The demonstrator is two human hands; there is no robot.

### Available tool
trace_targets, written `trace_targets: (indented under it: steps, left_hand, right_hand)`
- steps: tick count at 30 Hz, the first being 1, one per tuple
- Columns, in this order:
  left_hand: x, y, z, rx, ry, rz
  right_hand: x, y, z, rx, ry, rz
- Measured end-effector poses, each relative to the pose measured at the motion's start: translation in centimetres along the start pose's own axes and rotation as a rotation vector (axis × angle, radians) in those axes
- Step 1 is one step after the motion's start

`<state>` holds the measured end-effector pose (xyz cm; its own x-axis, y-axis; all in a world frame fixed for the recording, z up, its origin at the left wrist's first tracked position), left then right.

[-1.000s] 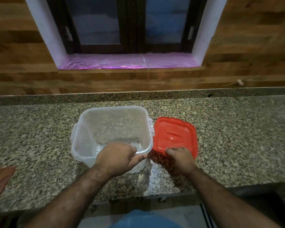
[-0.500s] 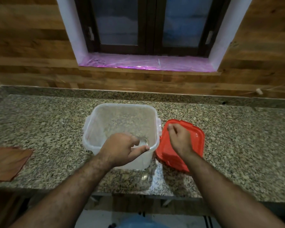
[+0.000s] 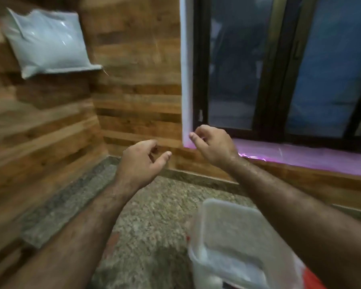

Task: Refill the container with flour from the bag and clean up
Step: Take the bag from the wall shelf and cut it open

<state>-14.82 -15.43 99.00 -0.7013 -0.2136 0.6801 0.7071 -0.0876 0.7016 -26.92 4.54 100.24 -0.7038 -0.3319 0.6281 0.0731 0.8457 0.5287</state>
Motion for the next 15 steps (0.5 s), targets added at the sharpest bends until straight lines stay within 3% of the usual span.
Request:
trace_targets:
  steps: [2,6,15]
  left_hand:
    - [4.1,2.5,-4.0,0.030,0.031,0.081]
    - [6.4,3.8,-4.2,0.039,0.022,0.077]
    - [26.2,14.8,-26.7,0.154,0.204,0.263]
  right_hand:
    - [4.7,-3.0,-3.8,-0.056,0.065,-0.055]
    - [6.6,-3.7,-3.2,-0.256,0.056,-0.186]
    - [32.5,-19.1,-17.8,-0.387,0.252,-0.113]
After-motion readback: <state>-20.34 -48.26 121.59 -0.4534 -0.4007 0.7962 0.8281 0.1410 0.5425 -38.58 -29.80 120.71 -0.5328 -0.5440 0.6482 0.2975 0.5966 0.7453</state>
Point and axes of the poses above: each hand's wrist, its own x-axis towards the middle knuckle, its own y-axis out of the back of the hand, z = x × y, the point moved 6 cm from there along x, towards the middle knuckle, and after that the axes turned 12 degrees about x, right-handed, at the moved point
